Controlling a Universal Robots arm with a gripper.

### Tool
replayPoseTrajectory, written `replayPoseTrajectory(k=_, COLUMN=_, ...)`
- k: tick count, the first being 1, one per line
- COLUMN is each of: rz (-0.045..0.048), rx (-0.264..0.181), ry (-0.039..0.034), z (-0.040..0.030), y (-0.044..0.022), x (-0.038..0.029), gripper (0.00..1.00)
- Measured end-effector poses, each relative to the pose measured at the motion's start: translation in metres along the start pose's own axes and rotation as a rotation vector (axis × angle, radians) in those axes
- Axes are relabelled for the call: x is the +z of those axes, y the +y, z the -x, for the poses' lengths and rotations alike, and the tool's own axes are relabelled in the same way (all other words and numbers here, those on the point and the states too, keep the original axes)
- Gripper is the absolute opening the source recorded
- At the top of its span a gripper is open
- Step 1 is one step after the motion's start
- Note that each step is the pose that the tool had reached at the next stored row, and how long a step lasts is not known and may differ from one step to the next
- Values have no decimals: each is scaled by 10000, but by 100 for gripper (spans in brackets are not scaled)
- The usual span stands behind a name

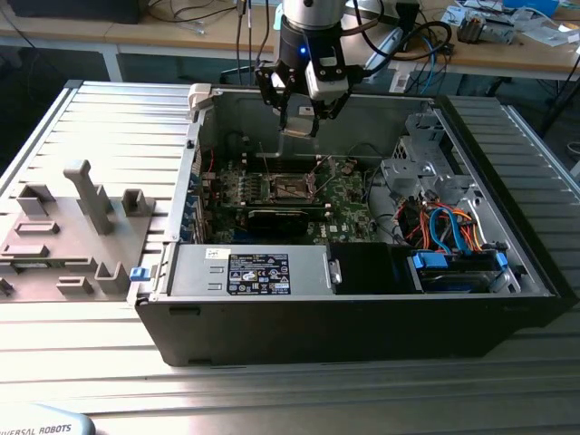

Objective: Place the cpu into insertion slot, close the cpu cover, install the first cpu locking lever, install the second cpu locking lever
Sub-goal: 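Place the cpu into insertion slot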

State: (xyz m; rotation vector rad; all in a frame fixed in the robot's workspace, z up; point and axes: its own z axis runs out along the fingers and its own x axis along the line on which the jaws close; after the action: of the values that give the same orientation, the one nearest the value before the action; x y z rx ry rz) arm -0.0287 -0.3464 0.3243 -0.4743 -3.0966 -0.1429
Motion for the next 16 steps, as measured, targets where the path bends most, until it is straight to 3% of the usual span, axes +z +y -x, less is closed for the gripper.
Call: replayPoseTrajectory(k=16, rz=3, rx=165, ry=-15, z=0, y=0, x=2, gripper=54)
